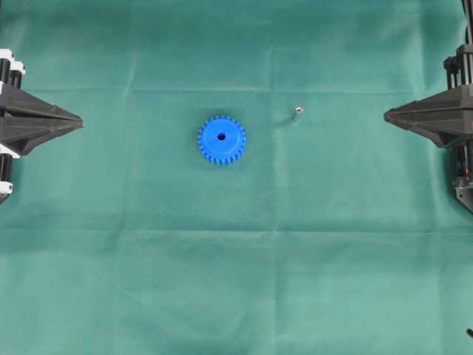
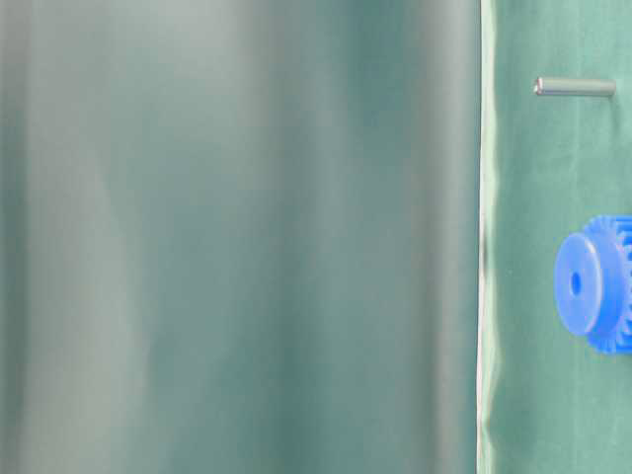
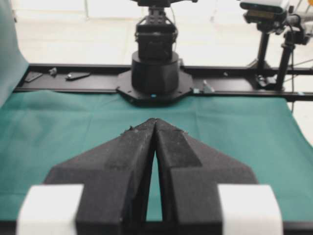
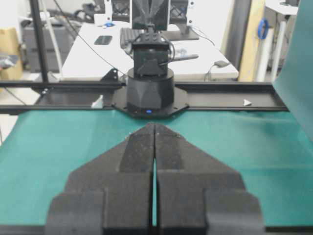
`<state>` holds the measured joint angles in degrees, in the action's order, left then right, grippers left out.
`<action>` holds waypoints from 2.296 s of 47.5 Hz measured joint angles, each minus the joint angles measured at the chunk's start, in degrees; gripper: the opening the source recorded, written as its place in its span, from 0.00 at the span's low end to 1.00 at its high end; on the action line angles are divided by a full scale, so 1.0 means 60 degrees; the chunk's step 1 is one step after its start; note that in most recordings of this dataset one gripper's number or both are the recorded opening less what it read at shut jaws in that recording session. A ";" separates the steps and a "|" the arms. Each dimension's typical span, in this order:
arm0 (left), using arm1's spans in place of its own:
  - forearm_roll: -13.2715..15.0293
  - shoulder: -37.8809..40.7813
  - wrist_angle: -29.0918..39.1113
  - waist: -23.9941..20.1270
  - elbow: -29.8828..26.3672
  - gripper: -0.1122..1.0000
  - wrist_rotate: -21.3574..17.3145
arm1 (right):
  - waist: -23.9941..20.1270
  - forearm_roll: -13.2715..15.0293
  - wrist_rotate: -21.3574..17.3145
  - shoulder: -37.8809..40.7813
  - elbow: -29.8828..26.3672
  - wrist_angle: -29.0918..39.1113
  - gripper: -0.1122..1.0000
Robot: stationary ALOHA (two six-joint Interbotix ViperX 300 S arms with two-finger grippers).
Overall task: Insert the shaft placed at a random location into the center hole of the medium gear at another random location.
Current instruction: 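Move the right gripper open toward the upright silver shaft, then close the right gripper on the silver shaft and lift it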
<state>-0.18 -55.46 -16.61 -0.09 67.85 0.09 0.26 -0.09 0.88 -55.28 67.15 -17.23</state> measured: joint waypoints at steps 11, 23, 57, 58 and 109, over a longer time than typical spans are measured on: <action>-0.0073 0.0000 0.0044 0.0000 -0.0059 0.10 0.0059 | 0.0483 0.0000 0.0000 0.0205 0.0000 0.0161 0.11; -0.0073 0.0000 0.0132 0.0015 -0.0059 0.10 0.0059 | 0.1099 0.0000 0.0000 0.1113 0.0073 0.0059 0.31; -0.0073 0.0000 0.0132 0.0044 -0.0059 0.10 0.0073 | 0.2095 -0.0293 0.0103 0.7383 0.0381 -0.4087 0.86; -0.0073 0.0000 0.0132 0.0044 -0.0059 0.10 0.0073 | 0.2109 -0.0322 0.0103 0.7588 0.0381 -0.4233 0.86; -0.0088 0.0000 0.0366 0.0103 -0.0059 0.10 0.0073 | 0.2402 -0.0410 0.0117 1.0269 -0.0264 -0.5127 0.23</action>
<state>-0.70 -55.46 -14.41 0.53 67.50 0.53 14.68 -2.55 1.58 6.33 65.57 -47.99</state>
